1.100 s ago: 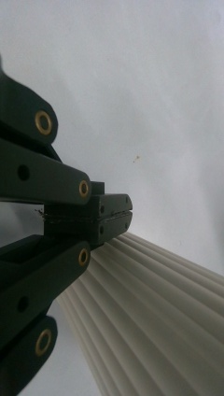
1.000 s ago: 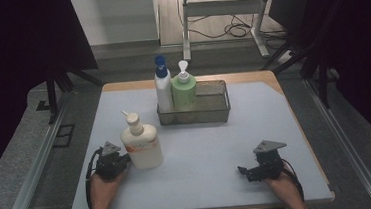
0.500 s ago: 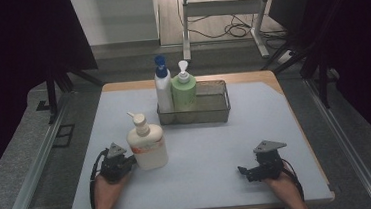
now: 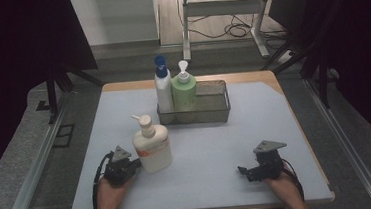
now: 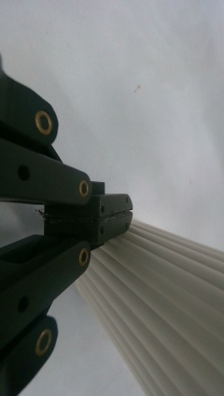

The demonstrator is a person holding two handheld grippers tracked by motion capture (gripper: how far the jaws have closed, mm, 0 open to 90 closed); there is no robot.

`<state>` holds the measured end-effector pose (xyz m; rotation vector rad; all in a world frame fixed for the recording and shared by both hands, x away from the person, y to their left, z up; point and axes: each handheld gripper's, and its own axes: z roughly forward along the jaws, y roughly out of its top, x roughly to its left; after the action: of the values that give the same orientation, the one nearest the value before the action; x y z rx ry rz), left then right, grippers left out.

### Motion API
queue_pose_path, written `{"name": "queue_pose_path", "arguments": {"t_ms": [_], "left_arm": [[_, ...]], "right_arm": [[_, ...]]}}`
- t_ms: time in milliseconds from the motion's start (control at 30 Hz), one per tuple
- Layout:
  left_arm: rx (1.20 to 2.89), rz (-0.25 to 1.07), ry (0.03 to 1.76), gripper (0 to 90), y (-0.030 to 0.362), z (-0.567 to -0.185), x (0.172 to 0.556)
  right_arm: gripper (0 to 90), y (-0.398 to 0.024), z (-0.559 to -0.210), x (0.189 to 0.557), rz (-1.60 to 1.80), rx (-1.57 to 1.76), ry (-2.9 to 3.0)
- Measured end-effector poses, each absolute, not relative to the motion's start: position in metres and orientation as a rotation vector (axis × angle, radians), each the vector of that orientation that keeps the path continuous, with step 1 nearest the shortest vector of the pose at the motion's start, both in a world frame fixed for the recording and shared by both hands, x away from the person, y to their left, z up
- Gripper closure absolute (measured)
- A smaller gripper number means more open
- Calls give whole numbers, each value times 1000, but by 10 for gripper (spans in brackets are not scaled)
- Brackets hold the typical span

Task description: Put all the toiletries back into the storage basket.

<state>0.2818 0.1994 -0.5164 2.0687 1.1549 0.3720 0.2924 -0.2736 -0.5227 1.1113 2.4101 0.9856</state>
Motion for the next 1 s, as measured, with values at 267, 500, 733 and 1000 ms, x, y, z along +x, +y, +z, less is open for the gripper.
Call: {"name": "queue_pose_path", "arguments": {"t_ms": [267,500,733,1000], "left_arm": [[2100,370,1128,893,193,-516,277],[2121,361,1107,893,188,-516,274],[2139,353,1082,893,182,-515,271],[2162,334,1034,893,171,-515,269]], "right_arm": [[14,-274,-523,292,986,1111,2410],[14,-274,-523,292,985,1110,2410],[14,-274,-523,292,986,1110,2409],[14,-274,-523,292,986,1111,2409]]}}
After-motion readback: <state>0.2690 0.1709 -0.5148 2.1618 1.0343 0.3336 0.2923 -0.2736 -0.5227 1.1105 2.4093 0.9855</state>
